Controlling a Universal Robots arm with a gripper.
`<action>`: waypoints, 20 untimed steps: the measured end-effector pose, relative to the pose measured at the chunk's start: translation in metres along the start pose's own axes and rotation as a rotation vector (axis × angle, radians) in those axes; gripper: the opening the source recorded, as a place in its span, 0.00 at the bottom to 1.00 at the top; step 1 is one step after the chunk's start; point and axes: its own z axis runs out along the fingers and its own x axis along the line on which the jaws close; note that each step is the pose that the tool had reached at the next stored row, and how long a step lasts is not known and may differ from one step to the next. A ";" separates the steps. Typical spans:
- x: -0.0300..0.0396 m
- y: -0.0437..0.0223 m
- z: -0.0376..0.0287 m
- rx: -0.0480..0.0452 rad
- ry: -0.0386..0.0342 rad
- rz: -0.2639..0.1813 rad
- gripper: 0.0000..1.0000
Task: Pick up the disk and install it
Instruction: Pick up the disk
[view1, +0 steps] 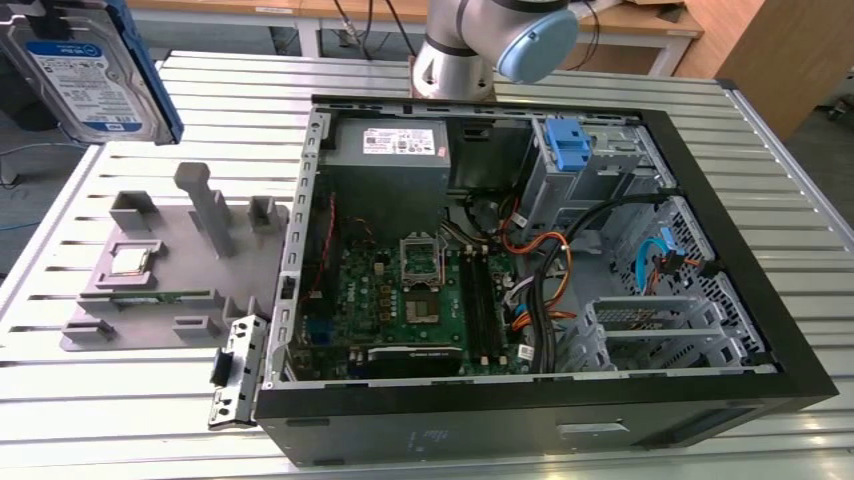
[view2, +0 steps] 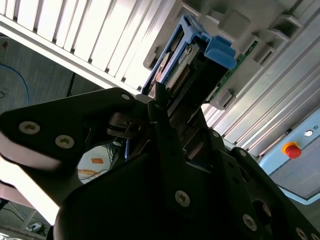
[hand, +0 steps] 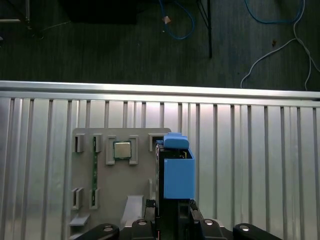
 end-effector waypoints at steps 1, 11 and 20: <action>-0.0001 0.0001 -0.0013 0.0001 -0.0001 0.000 0.35; -0.0014 0.0011 -0.0187 0.0003 -0.0002 0.000 0.35; -0.0021 0.0016 -0.0287 0.0003 -0.0001 0.000 0.35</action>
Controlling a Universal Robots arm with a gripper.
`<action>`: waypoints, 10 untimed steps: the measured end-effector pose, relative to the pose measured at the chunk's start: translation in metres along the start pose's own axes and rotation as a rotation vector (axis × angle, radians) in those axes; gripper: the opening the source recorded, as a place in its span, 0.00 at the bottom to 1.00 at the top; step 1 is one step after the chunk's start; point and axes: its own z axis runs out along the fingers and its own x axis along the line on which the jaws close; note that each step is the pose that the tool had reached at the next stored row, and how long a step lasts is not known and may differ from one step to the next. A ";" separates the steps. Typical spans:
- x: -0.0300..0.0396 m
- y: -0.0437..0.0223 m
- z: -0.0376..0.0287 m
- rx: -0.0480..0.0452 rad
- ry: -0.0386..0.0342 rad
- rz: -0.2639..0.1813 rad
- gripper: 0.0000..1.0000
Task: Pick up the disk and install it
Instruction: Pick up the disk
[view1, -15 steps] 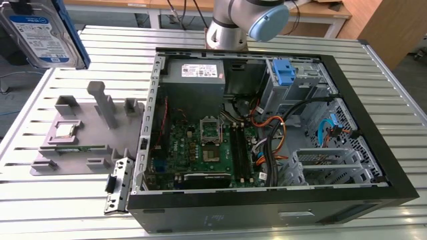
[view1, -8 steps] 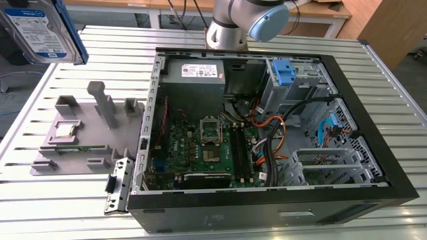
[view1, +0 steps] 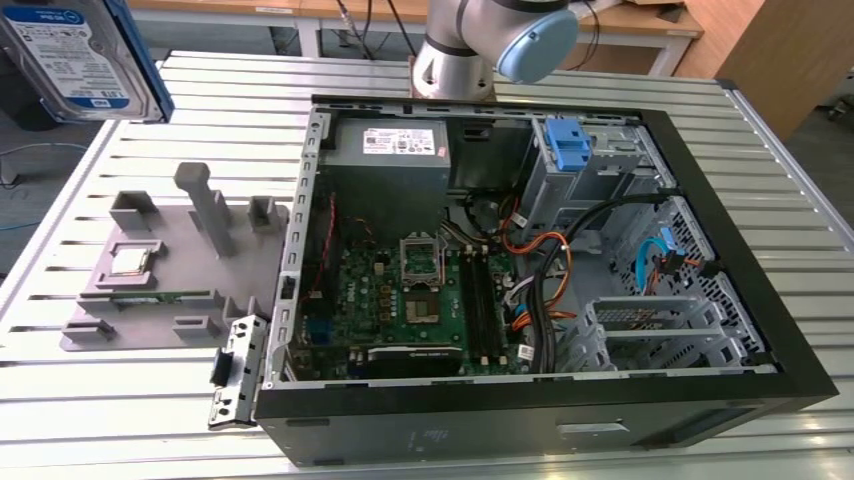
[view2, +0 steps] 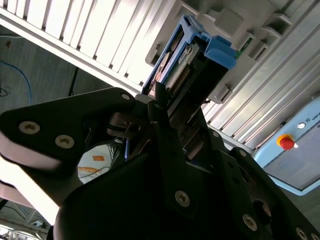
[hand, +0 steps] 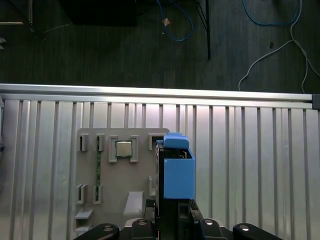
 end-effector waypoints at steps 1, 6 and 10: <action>0.0000 0.0000 -0.0006 0.0000 0.0000 0.000 0.35; -0.0001 0.0001 -0.0008 0.0000 0.0000 0.000 0.35; -0.0001 0.0001 -0.0013 -0.0001 0.0000 0.000 0.35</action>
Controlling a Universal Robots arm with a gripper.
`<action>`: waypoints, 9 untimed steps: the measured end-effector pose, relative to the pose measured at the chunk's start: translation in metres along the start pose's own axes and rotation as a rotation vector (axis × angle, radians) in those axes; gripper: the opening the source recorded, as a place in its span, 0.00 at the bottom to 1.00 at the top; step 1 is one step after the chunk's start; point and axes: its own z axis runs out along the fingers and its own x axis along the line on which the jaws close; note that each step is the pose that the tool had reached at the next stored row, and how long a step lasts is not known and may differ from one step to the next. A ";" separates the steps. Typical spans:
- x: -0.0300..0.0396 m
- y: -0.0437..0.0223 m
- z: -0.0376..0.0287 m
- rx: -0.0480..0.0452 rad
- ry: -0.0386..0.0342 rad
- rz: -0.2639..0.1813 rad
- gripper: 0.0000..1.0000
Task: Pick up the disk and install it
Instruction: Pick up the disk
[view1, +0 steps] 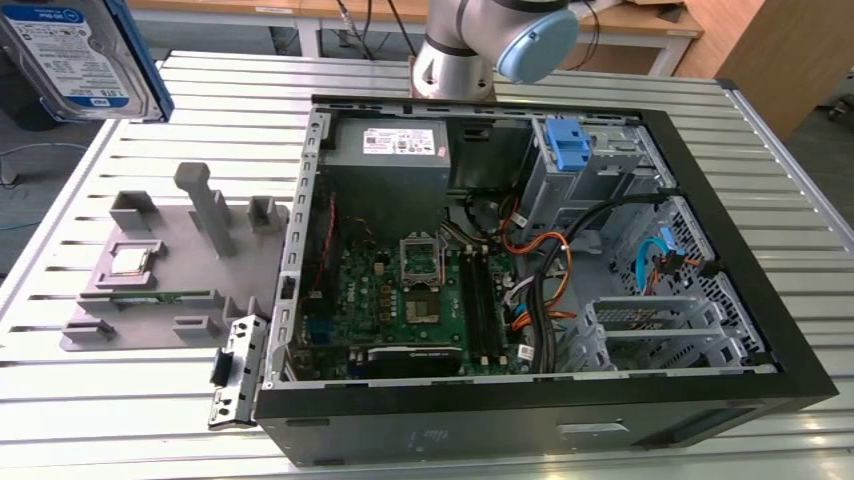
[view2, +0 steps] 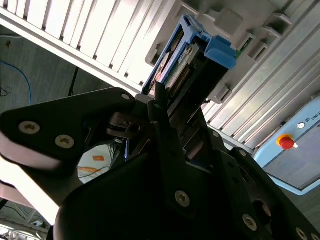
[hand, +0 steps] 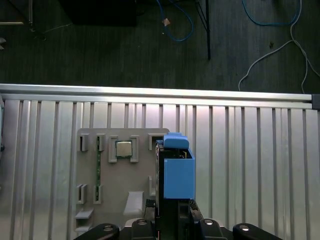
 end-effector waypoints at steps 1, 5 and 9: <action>0.0000 0.0000 -0.0007 -0.0002 0.0001 0.000 0.35; -0.0004 0.0003 -0.0051 0.0002 -0.0001 0.000 0.35; -0.0008 0.0006 -0.0113 0.0002 -0.0001 0.000 0.35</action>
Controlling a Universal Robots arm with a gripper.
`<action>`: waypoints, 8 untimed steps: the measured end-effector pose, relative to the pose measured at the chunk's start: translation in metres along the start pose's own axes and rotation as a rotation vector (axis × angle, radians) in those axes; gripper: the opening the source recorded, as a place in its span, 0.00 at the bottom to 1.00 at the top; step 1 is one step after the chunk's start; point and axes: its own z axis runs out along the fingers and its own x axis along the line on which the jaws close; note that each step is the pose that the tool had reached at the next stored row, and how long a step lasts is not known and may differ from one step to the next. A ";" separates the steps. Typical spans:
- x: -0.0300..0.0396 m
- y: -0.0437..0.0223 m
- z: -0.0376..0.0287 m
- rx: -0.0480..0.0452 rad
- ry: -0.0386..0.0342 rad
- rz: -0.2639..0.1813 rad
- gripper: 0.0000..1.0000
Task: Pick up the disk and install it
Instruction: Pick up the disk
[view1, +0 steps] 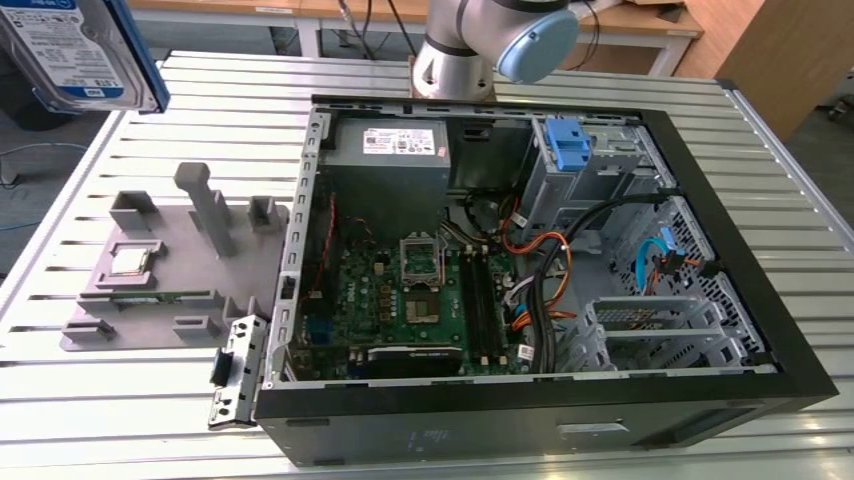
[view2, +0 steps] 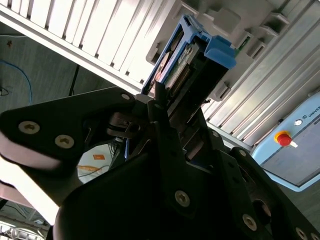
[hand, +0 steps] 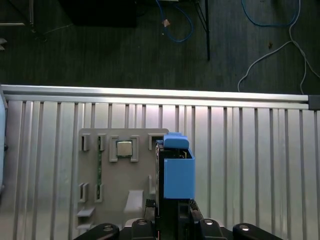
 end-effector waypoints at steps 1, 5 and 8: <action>-0.0001 0.0001 -0.0017 0.0000 0.0001 0.000 0.35; -0.0006 0.0004 -0.0078 0.0000 0.0001 0.000 0.35; -0.0010 0.0007 -0.0130 -0.0001 0.0001 0.000 0.35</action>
